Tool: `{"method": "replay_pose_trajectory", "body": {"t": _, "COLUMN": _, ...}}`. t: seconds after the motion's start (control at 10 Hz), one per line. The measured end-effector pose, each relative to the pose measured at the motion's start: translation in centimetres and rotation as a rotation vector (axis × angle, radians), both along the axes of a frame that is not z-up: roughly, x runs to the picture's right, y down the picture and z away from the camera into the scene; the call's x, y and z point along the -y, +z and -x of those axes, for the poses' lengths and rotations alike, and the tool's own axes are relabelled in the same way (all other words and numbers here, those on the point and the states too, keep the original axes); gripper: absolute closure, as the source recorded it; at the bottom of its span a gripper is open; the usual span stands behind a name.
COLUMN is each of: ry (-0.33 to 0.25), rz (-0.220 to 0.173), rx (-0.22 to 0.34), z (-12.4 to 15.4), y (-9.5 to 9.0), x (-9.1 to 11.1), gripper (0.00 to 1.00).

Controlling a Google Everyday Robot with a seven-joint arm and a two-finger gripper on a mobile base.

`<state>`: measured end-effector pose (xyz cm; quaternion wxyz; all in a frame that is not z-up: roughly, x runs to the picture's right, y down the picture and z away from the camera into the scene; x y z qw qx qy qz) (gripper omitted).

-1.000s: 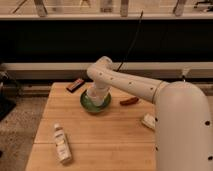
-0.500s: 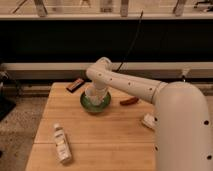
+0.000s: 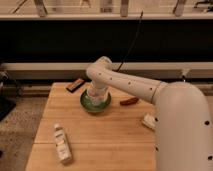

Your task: Place the ceramic cup in the ceramic bowl

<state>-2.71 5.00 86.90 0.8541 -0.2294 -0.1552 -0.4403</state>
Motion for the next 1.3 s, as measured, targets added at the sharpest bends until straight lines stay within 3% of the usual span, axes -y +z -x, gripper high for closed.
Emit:
{"method": "replay_pose_trajectory", "body": {"t": 0.3, "ry": -0.001, "rz": -0.01, "rx": -0.01, "z": -0.8, "y": -0.9, "x": 0.8, "gripper": 0.2}}
{"method": "replay_pose_trajectory", "body": {"t": 1.0, "ry": -0.029, "rz": -0.045, "rx": -0.097, "z": -3.9, "y": -5.7, "x": 5.4, "gripper": 0.2}}
{"method": "replay_pose_trajectory", "body": {"t": 1.1, "ry": -0.019, "rz": -0.05, "rx": -0.1, "z": -4.2, "y": -6.2, "x": 6.0, "gripper": 0.21}}
{"method": "replay_pose_trajectory", "body": {"t": 1.3, "ry": -0.017, "rz": -0.042, "rx": -0.094, "z": -4.3, "y": -6.3, "x": 5.9, "gripper": 0.36}}
